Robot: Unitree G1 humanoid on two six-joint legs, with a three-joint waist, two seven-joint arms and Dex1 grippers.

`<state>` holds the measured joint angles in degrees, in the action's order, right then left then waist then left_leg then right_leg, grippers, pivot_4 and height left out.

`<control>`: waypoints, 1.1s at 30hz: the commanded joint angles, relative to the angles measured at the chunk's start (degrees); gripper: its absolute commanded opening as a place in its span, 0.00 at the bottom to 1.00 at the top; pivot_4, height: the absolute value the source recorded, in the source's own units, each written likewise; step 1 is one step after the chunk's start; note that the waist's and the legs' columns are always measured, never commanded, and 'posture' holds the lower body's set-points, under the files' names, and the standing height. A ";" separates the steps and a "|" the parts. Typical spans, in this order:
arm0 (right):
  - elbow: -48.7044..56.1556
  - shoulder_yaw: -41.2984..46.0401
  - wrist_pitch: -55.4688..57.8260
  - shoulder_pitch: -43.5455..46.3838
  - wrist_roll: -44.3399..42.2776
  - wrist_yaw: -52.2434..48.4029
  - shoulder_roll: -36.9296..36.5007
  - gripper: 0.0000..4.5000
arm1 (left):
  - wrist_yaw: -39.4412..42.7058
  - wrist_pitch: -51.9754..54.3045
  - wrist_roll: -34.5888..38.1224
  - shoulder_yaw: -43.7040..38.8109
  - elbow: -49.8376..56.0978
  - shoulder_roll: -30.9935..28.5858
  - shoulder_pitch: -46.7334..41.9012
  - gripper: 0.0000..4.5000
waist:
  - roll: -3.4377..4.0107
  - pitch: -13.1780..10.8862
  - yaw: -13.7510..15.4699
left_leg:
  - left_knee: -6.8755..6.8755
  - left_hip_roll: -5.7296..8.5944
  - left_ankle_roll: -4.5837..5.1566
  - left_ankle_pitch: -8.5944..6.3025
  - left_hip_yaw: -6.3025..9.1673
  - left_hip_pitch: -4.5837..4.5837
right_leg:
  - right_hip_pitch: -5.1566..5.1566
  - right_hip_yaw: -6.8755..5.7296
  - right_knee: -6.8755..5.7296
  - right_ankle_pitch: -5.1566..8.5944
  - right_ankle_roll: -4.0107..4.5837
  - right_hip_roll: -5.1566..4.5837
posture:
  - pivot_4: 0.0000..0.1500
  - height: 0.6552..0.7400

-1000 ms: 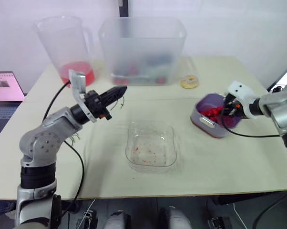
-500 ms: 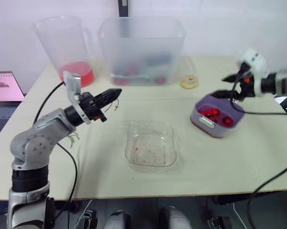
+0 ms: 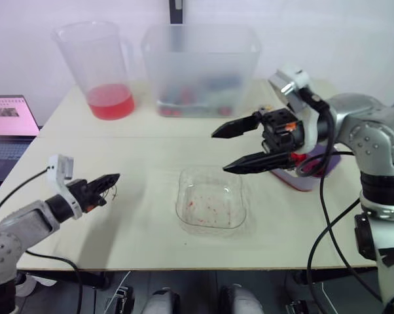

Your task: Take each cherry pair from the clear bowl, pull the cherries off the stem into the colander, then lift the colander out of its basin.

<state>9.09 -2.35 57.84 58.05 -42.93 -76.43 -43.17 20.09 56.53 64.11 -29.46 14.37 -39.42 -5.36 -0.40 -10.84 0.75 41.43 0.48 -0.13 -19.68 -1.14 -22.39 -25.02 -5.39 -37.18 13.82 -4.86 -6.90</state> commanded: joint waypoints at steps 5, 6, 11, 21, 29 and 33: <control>1.93 0.37 -3.57 -2.57 1.07 1.58 -2.00 0.99 | 1.10 -7.82 -10.28 0.21 -9.67 1.13 0.43 0.00 | -0.01 0.01 -0.13 | -0.02 0.01 0.01 0.00 -0.03 0.00 | -0.03 0.00 -0.02 0.00 0.00 0.05 | 1.00 0.37; 1.78 0.22 -4.06 -2.98 1.69 1.76 -2.53 1.00 | 1.20 -8.53 -10.76 -0.07 -10.90 1.57 -0.33 0.06 | -0.01 0.01 -0.13 | -0.04 0.00 0.01 0.00 -0.04 0.00 | -0.04 -0.01 -0.02 0.00 0.00 0.06 | 1.00 0.37; 1.34 -0.87 -1.14 -2.24 1.66 4.86 -2.61 1.00 | 3.27 -12.24 -10.03 -5.37 -13.96 0.03 -5.58 0.53 | -0.06 0.02 -0.06 | -0.04 -0.03 0.01 0.00 -0.05 0.00 | -0.07 0.01 -0.03 0.00 0.01 0.01 | 1.00 0.37; -3.61 -1.64 -4.66 -2.15 7.31 4.48 -8.14 1.00 | 17.03 -15.19 -15.36 -5.28 -19.47 -14.43 -10.97 0.99 | -0.07 0.01 -0.37 | -0.13 -0.05 0.01 0.00 -0.11 -0.03 | -0.16 0.01 -0.01 0.00 0.01 0.08 | 1.00 0.37; -4.52 -2.44 -11.20 -3.63 14.56 1.52 -17.98 1.00 | 37.63 -24.39 -23.03 11.92 -12.16 -18.13 -16.92 0.99 | -0.05 0.00 -0.13 | -0.14 0.00 0.01 -0.01 -0.15 -0.10 | -0.23 0.02 0.00 0.00 0.01 0.06 | 1.00 0.37; 0.75 -2.36 -11.56 -9.14 15.93 0.72 -23.27 1.00 | 42.97 -27.45 -29.57 21.01 -10.38 -18.92 -19.52 0.99 | -0.04 -0.01 -0.49 | -0.19 -0.05 0.02 -0.01 -0.22 -0.08 | -0.25 0.03 0.01 0.00 0.01 0.10 | 1.00 0.37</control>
<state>7.10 -5.85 46.92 48.91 -27.53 -75.29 -65.25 61.14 30.92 36.93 -9.82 2.91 -57.15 -24.14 -0.44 -10.85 0.26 41.21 0.43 -0.11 -19.69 -1.40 -22.47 -25.29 -5.36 -37.19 13.82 -4.85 -6.80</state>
